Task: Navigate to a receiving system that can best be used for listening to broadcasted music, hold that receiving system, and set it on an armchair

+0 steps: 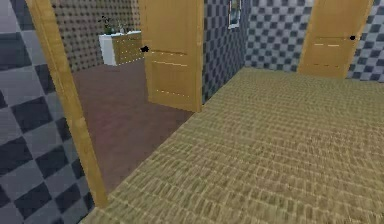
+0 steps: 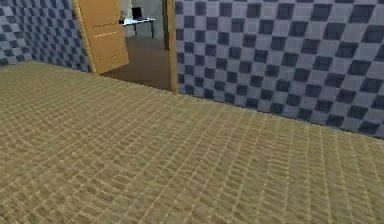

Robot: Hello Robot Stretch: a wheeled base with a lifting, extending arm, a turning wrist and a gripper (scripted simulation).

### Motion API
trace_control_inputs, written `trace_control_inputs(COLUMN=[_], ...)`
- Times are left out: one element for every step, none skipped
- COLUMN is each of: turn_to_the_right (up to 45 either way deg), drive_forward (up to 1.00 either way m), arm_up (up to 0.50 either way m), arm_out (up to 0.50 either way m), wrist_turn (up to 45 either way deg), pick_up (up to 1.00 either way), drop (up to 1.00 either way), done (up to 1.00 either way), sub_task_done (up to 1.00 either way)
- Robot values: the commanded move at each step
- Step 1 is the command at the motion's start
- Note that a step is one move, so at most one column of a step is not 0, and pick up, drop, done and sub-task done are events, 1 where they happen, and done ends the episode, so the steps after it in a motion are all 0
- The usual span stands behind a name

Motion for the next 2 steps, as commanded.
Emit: trace_control_inputs(turn_to_the_right=[0.0, 0.0], drive_forward=[1.00, 0.10], arm_up=[0.00, 0.00], arm_out=[0.00, 0.00], wrist_turn=[0.0, 0.0], pick_up=[0.00, 0.00], drop=[0.00, 0.00], done=[0.00, 0.00], sub_task_done=[0.00, 0.00])
